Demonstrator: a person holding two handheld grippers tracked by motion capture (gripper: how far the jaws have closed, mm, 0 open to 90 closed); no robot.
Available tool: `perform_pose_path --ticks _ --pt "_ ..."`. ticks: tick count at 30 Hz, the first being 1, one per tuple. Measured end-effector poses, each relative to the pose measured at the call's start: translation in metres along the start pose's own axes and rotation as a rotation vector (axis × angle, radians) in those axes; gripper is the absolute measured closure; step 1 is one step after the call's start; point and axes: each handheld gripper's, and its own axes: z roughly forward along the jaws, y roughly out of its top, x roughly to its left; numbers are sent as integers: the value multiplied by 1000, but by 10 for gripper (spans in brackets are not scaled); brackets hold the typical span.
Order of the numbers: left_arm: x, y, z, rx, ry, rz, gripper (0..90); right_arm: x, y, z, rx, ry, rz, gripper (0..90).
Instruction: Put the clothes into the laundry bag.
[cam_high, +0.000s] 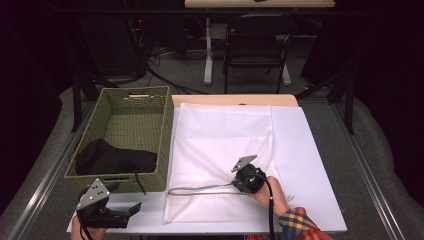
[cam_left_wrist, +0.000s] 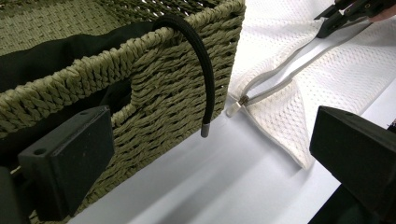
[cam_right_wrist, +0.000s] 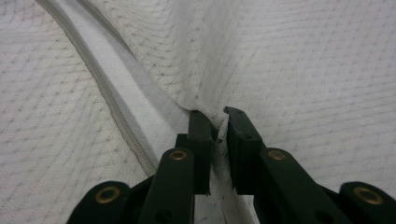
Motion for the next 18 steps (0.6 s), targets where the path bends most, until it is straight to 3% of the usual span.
perform_pose_path --ticks 12,18 --pt "0 0 0 3 -14 8 0 1 0 -3 -15 -9 4 859" --pt "-1 0 1 6 -15 7 0 -2 2 -12 -48 4 32 861"
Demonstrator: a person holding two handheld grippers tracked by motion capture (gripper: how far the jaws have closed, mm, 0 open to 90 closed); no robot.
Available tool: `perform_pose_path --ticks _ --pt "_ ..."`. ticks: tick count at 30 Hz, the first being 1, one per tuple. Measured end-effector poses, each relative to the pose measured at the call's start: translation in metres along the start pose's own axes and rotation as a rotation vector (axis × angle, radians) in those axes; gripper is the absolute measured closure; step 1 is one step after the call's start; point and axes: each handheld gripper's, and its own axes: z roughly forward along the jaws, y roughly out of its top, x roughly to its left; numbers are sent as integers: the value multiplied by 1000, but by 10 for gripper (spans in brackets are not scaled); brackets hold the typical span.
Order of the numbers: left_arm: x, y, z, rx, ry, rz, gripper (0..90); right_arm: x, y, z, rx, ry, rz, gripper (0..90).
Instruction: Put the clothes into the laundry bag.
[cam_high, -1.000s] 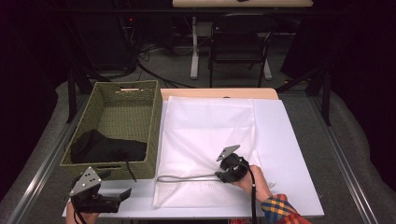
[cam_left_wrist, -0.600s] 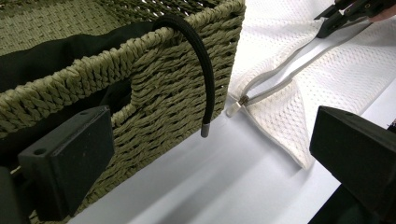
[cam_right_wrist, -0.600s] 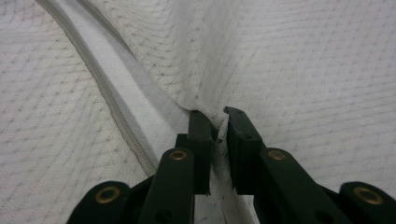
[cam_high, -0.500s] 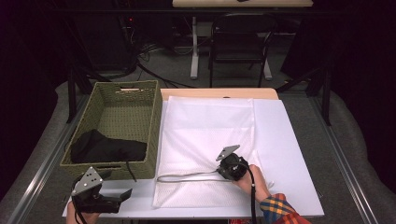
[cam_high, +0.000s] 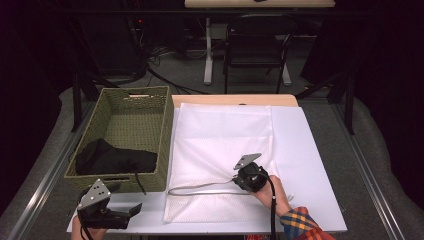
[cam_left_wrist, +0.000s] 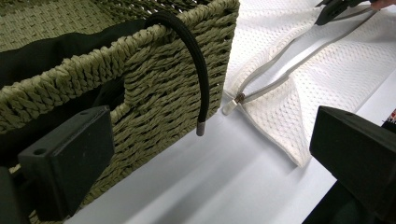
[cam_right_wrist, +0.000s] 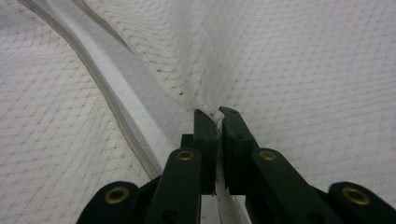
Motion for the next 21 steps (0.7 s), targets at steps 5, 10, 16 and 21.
perform_pose_path --ticks 5,10,16,21 --pt "-1 0 -1 2 -1 14 0 -1 1 -3 -24 -1 18 870" --pt "-1 0 -1 5 0 18 0 -3 4 -10 -57 -1 34 871" --pt "-4 1 0 11 -1 32 0 -6 4 -14 -89 11 62 873" --pt "-4 1 0 14 3 34 0 -6 6 -20 -127 4 64 875"
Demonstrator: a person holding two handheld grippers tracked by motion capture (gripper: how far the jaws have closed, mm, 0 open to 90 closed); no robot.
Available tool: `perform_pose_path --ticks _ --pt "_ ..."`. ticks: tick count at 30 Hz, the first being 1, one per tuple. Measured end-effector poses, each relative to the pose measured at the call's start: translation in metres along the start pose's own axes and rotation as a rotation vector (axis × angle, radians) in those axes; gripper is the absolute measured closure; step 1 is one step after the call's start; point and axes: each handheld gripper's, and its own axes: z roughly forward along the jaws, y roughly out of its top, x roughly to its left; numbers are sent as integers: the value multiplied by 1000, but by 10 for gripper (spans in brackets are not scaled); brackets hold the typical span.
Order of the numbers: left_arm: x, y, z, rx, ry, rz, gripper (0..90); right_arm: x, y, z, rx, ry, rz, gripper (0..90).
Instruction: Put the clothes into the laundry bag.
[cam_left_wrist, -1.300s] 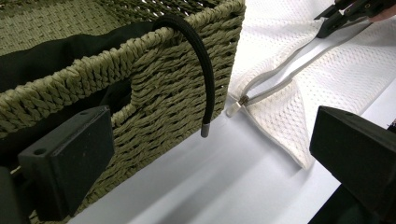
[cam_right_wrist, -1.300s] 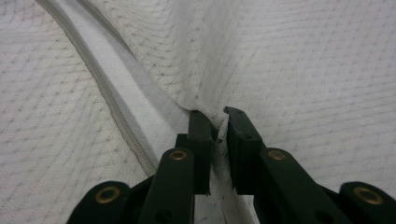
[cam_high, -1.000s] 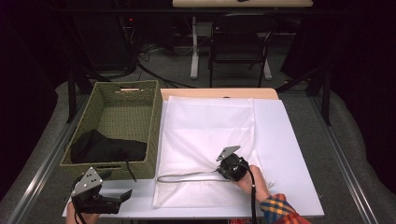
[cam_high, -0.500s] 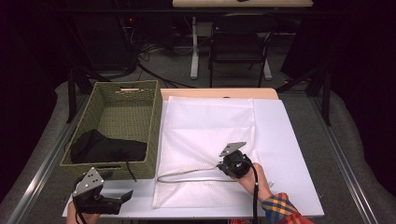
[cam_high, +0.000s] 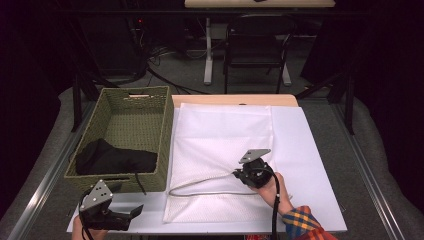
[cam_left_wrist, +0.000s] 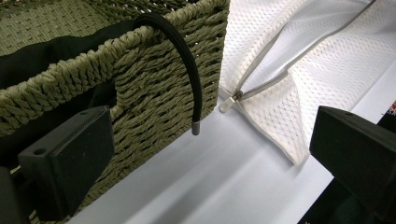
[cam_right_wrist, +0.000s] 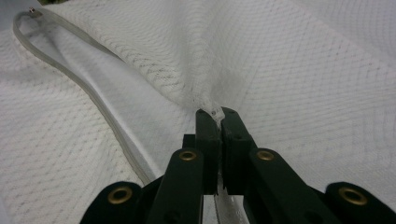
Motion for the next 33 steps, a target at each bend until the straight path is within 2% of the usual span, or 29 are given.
perform_pose_path --ticks 1,13,21,24,28,30,31,33 --pt "0 0 0 0 0 -1 0 0 1 -2 -20 4 7 878" --pt "-1 1 1 -3 -8 6 0 1 6 -12 -93 -1 9 879" --pt "-3 2 -2 -15 -20 18 0 2 9 -18 -119 -3 -1 880" --pt "-3 5 -4 -14 -25 38 0 2 10 -19 -123 6 -7 878" --pt "-4 10 -8 -8 -57 55 0 1 9 -18 -119 9 -8 878" --pt "-4 15 -9 6 -73 86 0 1 8 -17 -115 10 -8 878" --pt "-4 15 -9 6 -73 86 1 1 8 -17 -112 11 -9 878" --pt "-5 20 -11 32 -70 118 1 1 7 -16 -107 13 -13 879"
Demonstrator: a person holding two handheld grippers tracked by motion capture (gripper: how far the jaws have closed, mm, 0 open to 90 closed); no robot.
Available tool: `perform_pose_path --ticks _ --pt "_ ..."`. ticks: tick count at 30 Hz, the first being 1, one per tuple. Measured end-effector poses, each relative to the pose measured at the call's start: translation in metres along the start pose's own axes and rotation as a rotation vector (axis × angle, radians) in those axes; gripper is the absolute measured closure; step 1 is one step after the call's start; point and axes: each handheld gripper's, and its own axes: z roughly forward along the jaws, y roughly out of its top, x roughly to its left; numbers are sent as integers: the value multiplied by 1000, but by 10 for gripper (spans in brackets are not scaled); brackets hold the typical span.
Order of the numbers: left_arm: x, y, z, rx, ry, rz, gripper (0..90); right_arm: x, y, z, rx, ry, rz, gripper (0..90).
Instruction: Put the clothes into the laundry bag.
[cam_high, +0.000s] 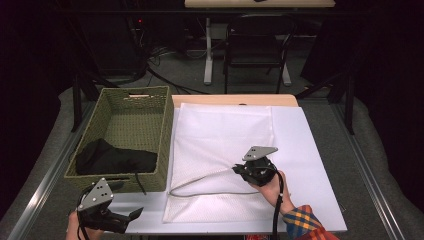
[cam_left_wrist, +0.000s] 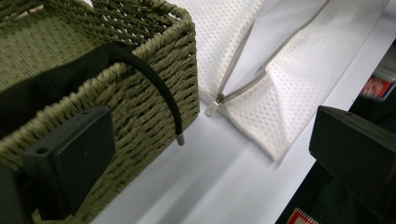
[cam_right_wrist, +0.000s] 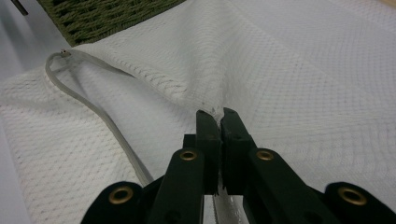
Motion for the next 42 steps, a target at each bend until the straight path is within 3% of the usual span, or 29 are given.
perform_pose_path --ticks 8,10,16,21,32,42 --pt "10 14 -8 -1 -41 -1 0 -1 -2 0 2 11 -17 880" --pt "10 18 -8 5 -47 20 0 -1 -2 0 0 14 -22 880" --pt "16 28 -11 22 -42 54 0 -1 -2 -1 -3 7 -22 880" --pt "24 37 -16 37 -10 92 0 1 -2 0 3 0 -24 880" --pt "35 59 -22 81 -19 144 0 1 -2 -1 2 -1 -26 879" --pt "45 80 -17 134 -33 192 0 2 -1 -2 5 -13 -41 879"
